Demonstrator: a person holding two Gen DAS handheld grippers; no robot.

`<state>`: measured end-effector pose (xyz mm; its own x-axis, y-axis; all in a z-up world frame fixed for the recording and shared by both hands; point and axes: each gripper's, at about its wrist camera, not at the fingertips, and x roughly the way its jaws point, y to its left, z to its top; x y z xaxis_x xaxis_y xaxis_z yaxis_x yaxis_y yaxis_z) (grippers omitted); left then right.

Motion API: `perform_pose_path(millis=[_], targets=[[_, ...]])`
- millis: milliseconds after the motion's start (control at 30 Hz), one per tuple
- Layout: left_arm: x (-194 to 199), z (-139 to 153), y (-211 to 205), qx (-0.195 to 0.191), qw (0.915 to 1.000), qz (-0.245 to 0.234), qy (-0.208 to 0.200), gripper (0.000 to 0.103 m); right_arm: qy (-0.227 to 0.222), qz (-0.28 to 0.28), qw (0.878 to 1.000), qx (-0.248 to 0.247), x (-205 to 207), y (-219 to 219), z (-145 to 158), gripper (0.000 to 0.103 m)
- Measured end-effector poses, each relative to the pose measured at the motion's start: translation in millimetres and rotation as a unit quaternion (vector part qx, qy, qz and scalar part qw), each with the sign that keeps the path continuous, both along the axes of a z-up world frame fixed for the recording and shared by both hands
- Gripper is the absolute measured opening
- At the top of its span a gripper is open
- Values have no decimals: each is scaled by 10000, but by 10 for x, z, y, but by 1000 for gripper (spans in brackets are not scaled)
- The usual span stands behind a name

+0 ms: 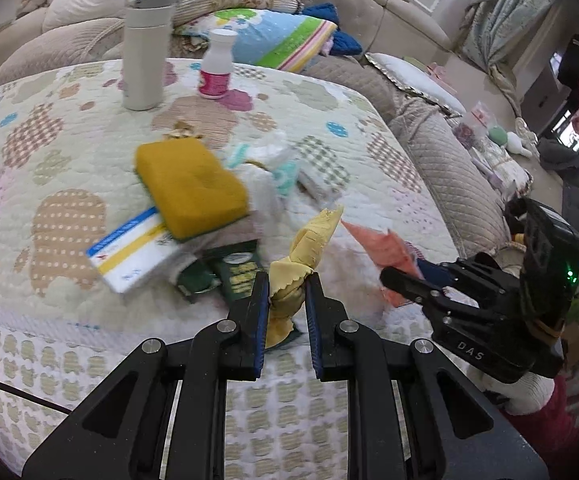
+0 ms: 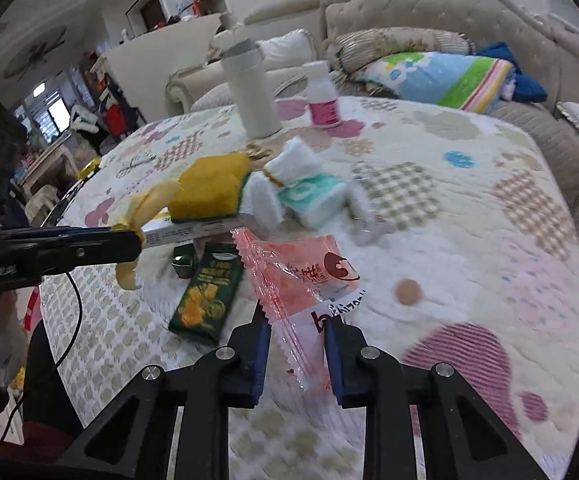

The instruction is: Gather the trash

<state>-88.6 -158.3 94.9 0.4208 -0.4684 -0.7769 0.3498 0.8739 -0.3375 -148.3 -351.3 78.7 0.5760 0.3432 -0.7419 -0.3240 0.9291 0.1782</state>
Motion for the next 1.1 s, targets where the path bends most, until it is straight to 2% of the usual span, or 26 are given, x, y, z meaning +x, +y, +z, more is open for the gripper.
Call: perform_pose_path(millis=[400,567,600,633,700,867,933,1100], targets=[[-62,79,-533,-14,9991,-420,-74,15,-124,-605,9980,98,-233,-573,120,24],[-85,69,-604,37,9988,-473,-77,15,254,-329,9983,420,-251,-598,66,25],[-84,63,-593,50,9989,-455,-72,15,300,-254,9981,483,-262,-582,52,31],[-85,57,-579,57,9990,-436,-64,15,325,-195,9979,531,-279,-567,42,45],[-75,49,-532,72,9992,-379,-43,15,359,-68,9973,641,-315,-540,36,58],[-55,47,-418,85,9996,-249,-49,15,331,92,9974,640,-362,-456,79,66],[-49,44,-360,76,9998,-196,-49,15,369,149,9975,579,-336,-404,66,78],[-36,6,-240,71,9999,-85,-1,15,606,417,9967,347,-203,-134,-107,80]])
